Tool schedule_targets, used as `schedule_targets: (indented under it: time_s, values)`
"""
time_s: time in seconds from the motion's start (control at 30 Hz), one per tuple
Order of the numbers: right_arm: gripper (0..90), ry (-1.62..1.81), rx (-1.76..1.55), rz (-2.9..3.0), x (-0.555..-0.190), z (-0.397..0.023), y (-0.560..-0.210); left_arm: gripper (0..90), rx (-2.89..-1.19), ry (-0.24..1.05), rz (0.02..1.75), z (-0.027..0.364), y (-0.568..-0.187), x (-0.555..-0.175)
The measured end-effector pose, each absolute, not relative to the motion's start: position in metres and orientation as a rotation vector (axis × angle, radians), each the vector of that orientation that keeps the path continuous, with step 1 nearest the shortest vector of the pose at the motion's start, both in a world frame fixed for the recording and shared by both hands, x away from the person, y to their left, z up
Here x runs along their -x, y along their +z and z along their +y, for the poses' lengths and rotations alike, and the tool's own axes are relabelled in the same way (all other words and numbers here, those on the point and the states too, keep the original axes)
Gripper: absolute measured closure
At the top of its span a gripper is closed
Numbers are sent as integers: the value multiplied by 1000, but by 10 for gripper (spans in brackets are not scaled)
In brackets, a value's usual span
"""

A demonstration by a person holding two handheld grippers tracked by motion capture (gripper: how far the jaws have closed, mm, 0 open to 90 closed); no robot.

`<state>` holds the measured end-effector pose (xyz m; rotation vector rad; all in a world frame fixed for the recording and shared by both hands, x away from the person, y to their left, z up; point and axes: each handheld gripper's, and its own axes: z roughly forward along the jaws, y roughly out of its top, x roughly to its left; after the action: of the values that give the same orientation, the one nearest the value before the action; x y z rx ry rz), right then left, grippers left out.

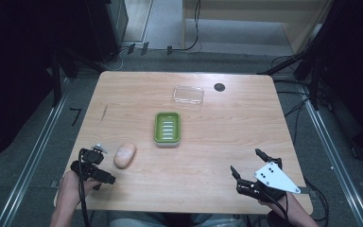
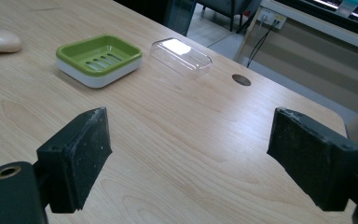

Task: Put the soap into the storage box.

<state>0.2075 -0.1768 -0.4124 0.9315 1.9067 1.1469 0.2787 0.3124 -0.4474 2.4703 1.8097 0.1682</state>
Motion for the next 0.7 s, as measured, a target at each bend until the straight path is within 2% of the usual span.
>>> schedule_targets:
  time_s: [0.7]
  values:
    - [131,1138,-916,1913,-207,-176,-412,19,-2461,146,1798,303,-436,-286]
